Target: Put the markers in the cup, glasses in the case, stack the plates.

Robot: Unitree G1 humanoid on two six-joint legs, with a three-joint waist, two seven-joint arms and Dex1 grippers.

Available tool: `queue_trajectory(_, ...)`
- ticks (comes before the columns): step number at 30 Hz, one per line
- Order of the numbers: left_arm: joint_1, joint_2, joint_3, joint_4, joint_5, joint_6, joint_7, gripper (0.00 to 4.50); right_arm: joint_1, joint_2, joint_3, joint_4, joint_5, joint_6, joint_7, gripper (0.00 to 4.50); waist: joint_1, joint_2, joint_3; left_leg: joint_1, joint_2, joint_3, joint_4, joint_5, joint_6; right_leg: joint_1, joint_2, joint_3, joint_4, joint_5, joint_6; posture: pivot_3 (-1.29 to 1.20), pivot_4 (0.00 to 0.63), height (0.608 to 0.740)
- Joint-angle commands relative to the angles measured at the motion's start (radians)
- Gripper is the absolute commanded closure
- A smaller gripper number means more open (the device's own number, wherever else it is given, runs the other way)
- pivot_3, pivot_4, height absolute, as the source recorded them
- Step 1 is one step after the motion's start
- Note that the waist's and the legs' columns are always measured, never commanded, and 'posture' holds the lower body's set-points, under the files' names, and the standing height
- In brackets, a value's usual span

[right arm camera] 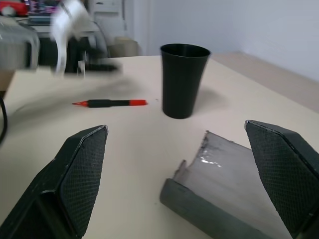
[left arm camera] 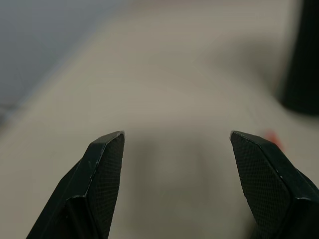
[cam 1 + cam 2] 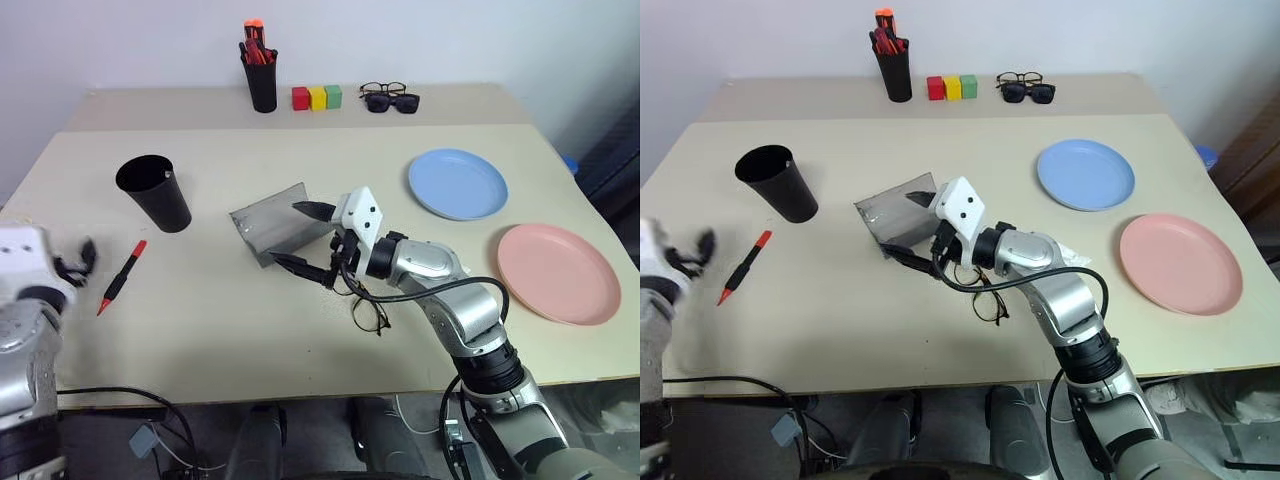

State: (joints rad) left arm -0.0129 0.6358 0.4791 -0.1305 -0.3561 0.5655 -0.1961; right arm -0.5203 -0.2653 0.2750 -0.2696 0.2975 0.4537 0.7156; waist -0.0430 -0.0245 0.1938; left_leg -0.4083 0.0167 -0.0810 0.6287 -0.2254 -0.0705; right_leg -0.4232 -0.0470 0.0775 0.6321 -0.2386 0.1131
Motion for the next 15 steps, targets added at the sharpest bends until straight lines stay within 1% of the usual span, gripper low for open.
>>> queue_trajectory(1, -0.011, 0.053, -0.074, -0.084, -0.003, 0.134, -0.048, 1.06, -0.027, 0.008, 0.005, -0.018, 0.006, -0.017, 0.014, 0.00, -0.002, 0.000, 0.000, 0.000, 0.000, 0.000, 0.000, 0.000, 0.000, 0.000, 0.000, 0.000, 0.000, 0.000, 0.000, 0.00, 0.150, 0.740)
queue_trajectory(5, -0.074, 0.062, -0.113, -0.036, 0.000, 0.256, -0.049, 1.06, -0.027, 0.014, 0.009, -0.021, 0.004, -0.015, 0.016, 0.00, -0.004, 0.000, 0.000, 0.001, 0.000, 0.000, -0.001, 0.000, 0.000, -0.001, 0.000, 0.000, 0.000, 0.000, 0.000, 0.00, 0.150, 0.740)
queue_trajectory(6, -0.086, 0.068, -0.123, -0.022, 0.010, 0.260, -0.054, 1.29, -0.025, 0.014, 0.008, -0.023, 0.003, -0.014, 0.015, 0.00, -0.004, 0.000, 0.000, 0.001, 0.000, 0.000, -0.002, 0.000, 0.000, -0.001, 0.001, 0.000, 0.000, 0.001, 0.001, 0.00, 0.150, 0.740)
queue_trajectory(7, -0.099, 0.070, -0.124, -0.007, 0.020, 0.268, -0.051, 1.57, -0.022, 0.013, 0.007, -0.027, 0.001, -0.012, 0.014, 0.00, -0.004, 0.000, 0.000, 0.001, 0.000, 0.000, -0.002, 0.000, 0.000, -0.001, 0.001, 0.000, 0.001, 0.001, 0.002, 0.00, 0.150, 0.740)
queue_trajectory(9, -0.116, 0.078, -0.126, 0.019, 0.039, 0.270, -0.048, 2.38, -0.017, 0.011, 0.004, -0.033, -0.001, -0.009, 0.008, 0.00, -0.004, 0.000, 0.000, 0.001, 0.000, 0.000, -0.002, 0.000, 0.000, -0.001, 0.001, 0.000, 0.001, 0.002, 0.003, 0.00, 0.150, 0.740)
queue_trajectory(13, -0.139, 0.082, -0.116, 0.064, 0.073, 0.258, -0.034, 4.44, -0.005, 0.007, 0.002, -0.046, -0.002, -0.003, -0.003, 0.00, -0.003, 0.000, 0.000, 0.001, 0.000, 0.000, -0.002, 0.000, 0.000, -0.001, 0.000, 0.000, 0.000, 0.002, 0.003, 0.00, 0.150, 0.740)
queue_trajectory(15, -0.168, 0.076, -0.097, 0.101, 0.104, 0.222, 0.009, 4.48, -0.001, 0.005, 0.003, -0.052, -0.003, -0.001, -0.009, 0.00, -0.002, 0.000, 0.000, 0.001, 0.000, 0.000, -0.002, 0.000, 0.000, -0.001, 0.000, 0.000, 0.000, 0.001, 0.002, 0.00, 0.150, 0.740)
